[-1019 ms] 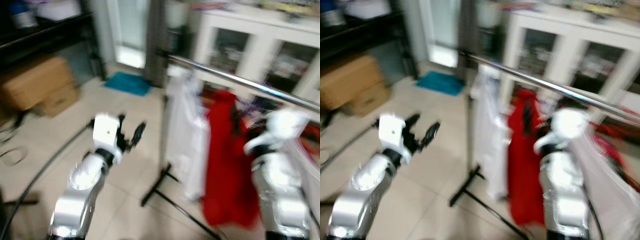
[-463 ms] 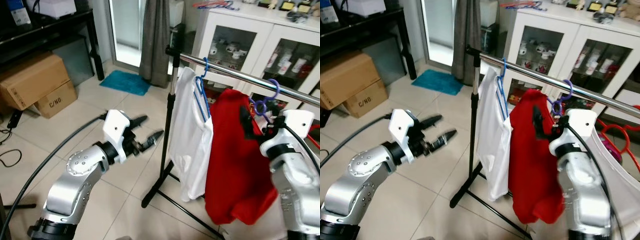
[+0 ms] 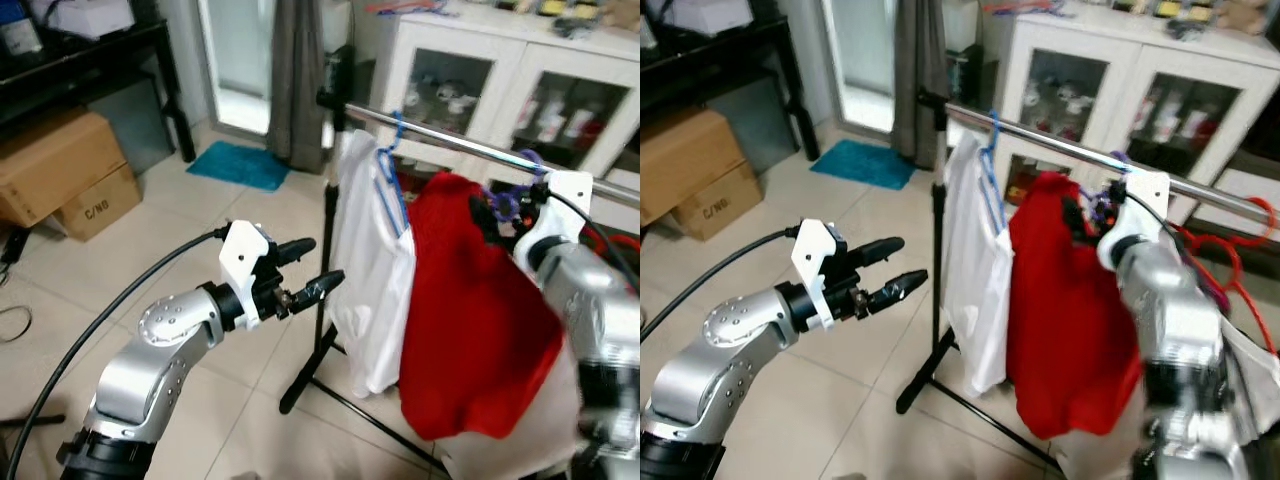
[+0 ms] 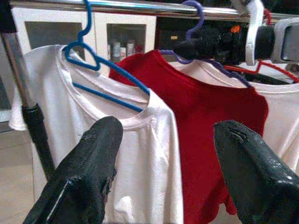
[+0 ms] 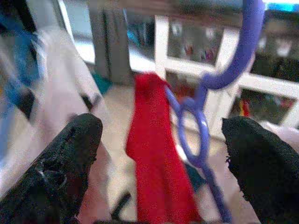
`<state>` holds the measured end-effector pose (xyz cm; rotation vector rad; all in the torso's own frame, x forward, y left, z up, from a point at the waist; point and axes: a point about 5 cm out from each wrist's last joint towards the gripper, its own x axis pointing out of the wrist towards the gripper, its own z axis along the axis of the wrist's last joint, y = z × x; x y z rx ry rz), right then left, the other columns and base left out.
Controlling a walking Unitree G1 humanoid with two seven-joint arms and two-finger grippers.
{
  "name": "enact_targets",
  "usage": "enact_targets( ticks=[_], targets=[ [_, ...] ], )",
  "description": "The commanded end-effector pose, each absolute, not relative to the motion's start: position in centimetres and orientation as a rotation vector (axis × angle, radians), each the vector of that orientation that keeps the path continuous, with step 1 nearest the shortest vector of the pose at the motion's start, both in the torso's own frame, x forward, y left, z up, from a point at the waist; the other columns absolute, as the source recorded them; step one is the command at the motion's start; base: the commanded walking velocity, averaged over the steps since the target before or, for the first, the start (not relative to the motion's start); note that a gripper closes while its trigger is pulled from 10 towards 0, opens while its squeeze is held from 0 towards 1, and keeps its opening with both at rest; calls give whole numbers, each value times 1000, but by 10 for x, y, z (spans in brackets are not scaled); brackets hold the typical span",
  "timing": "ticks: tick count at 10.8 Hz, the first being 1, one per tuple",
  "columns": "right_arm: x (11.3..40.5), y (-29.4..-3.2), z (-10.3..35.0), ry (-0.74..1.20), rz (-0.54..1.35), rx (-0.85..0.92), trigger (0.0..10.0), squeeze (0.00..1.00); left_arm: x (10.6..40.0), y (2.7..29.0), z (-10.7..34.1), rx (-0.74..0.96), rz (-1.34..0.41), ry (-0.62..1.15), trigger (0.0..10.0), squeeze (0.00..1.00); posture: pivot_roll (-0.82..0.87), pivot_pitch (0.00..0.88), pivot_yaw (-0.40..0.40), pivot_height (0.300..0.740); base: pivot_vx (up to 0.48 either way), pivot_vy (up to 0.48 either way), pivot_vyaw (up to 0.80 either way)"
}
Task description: Hang hanger
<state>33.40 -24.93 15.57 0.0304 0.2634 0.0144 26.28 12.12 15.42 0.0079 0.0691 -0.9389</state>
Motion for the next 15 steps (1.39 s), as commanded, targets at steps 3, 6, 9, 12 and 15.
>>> enact_targets(
  ticks=[3,6,9,12,15],
  targets=[
    [347,-270,168,315,-14,1,10000,0,265,119,157,36,-964,77,10000,0,-12,0,-41,740,0,0,0],
    [358,-272,175,368,62,79,0,0,266,117,157,39,-971,75,10000,0,-17,0,-41,740,0,0,0],
    [359,-279,171,446,58,87,0,0,266,116,156,40,-977,77,10000,0,-15,0,-46,740,0,0,0],
    [361,-282,173,452,40,101,0,0,267,116,156,41,-978,77,10000,0,-17,0,-46,740,0,0,0],
    [362,-283,173,453,41,91,0,0,267,115,156,41,-984,76,10000,0,-19,0,-43,740,0,0,0]
  ],
)
